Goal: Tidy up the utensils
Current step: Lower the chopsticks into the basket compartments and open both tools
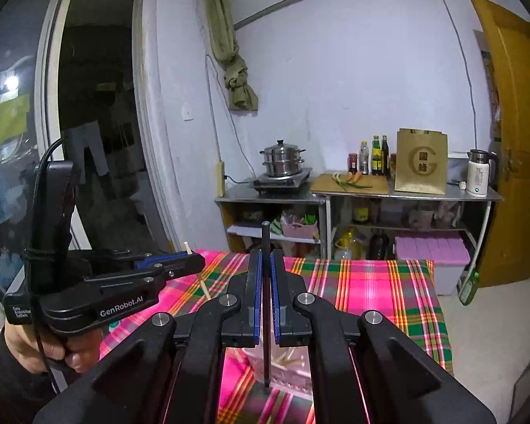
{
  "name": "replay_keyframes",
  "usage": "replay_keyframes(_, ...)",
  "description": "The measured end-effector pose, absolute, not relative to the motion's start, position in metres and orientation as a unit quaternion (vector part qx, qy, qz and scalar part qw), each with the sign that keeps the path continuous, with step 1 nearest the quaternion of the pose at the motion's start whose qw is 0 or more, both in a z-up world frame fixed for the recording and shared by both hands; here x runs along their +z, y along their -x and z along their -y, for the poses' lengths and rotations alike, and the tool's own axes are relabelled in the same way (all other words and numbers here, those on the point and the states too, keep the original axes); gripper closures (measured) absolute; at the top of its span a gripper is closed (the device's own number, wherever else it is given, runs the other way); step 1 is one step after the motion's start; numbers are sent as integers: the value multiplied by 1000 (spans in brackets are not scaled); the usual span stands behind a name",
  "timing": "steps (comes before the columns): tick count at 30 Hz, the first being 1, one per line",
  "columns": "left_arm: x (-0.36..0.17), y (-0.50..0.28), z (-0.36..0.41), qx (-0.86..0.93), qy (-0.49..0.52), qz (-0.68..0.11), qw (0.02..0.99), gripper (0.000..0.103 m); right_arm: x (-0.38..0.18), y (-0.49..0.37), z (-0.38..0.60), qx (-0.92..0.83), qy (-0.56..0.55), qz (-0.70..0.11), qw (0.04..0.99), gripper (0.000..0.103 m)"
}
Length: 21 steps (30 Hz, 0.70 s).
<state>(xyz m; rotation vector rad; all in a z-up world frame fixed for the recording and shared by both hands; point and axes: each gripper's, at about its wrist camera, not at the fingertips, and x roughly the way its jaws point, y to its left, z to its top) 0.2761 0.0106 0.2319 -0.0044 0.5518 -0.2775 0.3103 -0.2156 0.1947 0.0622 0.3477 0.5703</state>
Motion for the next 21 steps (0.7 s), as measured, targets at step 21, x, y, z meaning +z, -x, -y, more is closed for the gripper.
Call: replay_keyframes(21, 180, -321, -20, -133, 24, -301, 944, 97, 159, -362, 200, 268, -51, -188, 944, 98)
